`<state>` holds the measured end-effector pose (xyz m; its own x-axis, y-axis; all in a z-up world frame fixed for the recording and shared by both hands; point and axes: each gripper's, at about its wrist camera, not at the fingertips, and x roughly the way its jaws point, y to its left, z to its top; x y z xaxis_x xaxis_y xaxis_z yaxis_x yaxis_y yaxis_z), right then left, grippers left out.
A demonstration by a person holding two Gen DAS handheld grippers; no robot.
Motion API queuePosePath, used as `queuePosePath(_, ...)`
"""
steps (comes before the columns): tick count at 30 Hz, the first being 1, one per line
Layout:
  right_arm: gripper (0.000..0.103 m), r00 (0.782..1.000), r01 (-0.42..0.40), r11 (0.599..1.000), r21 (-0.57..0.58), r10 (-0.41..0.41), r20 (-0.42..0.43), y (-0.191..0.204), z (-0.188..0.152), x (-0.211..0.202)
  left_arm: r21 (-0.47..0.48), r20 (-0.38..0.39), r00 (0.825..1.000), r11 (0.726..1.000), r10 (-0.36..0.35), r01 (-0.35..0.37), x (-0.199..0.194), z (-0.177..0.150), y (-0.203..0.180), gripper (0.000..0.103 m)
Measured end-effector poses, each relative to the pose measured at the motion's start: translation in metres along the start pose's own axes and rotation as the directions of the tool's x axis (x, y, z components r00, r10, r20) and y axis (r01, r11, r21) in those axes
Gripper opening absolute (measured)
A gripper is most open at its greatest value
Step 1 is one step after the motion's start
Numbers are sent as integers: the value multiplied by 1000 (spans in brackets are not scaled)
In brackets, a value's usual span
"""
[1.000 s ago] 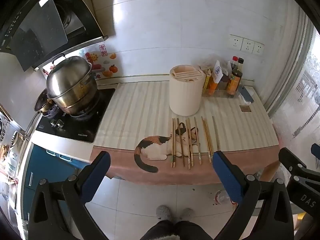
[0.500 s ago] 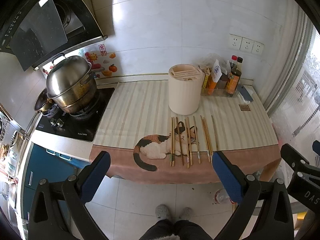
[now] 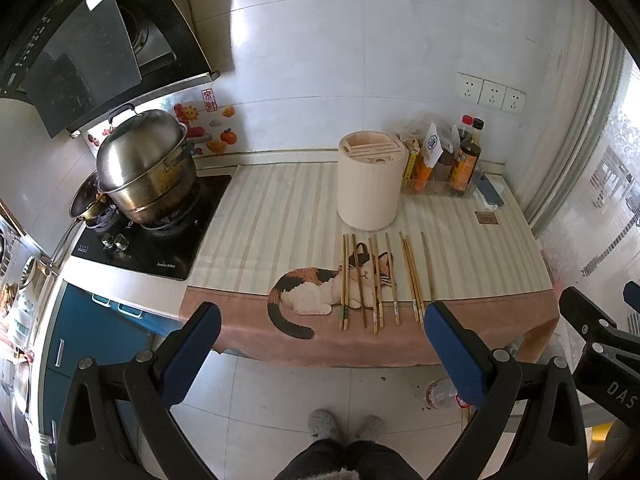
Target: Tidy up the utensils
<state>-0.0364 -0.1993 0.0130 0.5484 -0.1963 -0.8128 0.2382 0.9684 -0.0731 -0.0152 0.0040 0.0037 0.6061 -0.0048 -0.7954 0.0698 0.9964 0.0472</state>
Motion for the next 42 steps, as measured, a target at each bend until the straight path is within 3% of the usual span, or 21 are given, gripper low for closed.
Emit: queuePosePath(42,103,1000,-2,1000,-11,2,15,3,-4,-19,-12,14,1000,1000,-2,2,-9,5,4,103)
